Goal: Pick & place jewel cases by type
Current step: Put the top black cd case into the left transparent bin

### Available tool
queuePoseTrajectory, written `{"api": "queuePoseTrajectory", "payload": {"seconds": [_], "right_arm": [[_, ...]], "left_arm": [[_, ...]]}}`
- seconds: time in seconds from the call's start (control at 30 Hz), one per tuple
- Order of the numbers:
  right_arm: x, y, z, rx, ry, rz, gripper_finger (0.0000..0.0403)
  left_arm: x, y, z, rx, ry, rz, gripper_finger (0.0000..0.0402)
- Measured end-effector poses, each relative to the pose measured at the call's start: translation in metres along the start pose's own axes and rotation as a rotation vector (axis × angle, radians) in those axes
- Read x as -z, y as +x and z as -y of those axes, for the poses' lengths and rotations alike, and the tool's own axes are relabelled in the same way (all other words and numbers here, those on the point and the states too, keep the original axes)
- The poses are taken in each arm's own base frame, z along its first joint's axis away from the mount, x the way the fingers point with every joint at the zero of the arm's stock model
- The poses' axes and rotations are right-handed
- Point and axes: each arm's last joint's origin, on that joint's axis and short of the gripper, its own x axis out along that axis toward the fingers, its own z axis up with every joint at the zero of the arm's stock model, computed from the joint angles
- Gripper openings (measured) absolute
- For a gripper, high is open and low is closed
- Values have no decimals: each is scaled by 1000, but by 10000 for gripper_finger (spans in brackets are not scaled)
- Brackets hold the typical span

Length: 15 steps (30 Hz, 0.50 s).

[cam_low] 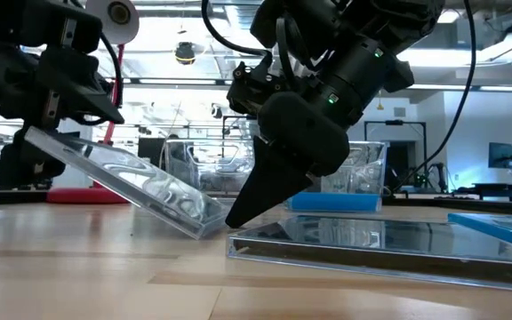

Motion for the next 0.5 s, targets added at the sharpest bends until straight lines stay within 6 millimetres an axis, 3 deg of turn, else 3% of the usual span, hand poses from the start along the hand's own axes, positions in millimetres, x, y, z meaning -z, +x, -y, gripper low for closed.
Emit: {"api": "queuePoseTrajectory", "payload": {"seconds": [0.3,0.5], "right_arm": [[0,0,0,1,-1,-1,118],[0,0,0,1,-1,-1,118]], "left_arm": [[0,0,-2,-17,6,-3,113],[0,0,-2,-18,13,-4,70]]}}
